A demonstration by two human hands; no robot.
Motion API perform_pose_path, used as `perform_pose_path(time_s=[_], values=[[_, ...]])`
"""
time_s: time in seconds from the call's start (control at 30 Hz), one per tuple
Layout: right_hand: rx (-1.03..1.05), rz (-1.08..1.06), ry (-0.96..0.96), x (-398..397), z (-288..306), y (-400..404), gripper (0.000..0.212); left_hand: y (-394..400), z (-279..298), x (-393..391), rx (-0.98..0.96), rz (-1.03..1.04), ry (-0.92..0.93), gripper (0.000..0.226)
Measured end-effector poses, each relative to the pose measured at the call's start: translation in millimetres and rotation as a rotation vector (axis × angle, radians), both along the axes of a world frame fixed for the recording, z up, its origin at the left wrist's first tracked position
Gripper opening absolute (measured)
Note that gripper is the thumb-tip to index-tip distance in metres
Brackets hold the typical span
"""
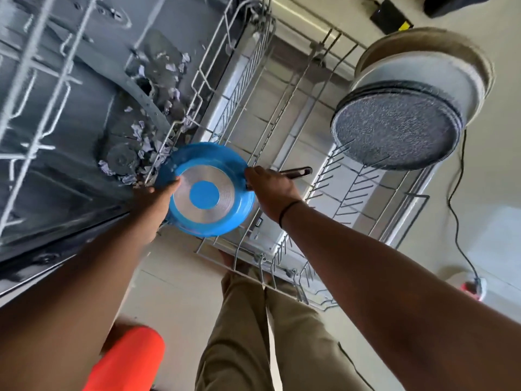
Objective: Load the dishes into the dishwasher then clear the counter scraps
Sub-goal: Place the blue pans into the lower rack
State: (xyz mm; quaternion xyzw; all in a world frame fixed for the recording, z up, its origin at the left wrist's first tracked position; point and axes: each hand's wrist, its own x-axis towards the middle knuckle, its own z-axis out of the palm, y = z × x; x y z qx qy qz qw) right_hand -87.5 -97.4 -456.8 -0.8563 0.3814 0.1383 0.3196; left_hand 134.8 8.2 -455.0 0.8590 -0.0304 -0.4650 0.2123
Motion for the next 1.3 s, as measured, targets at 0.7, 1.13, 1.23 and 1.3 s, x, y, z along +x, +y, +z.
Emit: perform_pose_path(time_s=[0.7, 1.13, 1.23, 1.3], values=[[0.076, -0.109, 0.263, -10.6, -28.1, -4.6, 0.033, -24.1, -21.1, -33.2, 0.198, -0.321, -0.257, 0.068], [0.017, -0.134, 0.272, -60.3, 24.6, 20.2, 0.056, 27.0, 37.1, -74.5, -0.049, -0.608, -0.365, 0.095], [0.024, -0.059, 0.354, -77.4, 59.9, 30.8, 0.060, 63.2, 75.5, -98.9, -0.084, -0.799, -0.334, 0.094], [0.020, -0.020, 0.385, -86.4, 92.6, 37.2, 0.061, 83.8, 108.6, -114.7, -0.042, -0.906, -0.339, 0.095]])
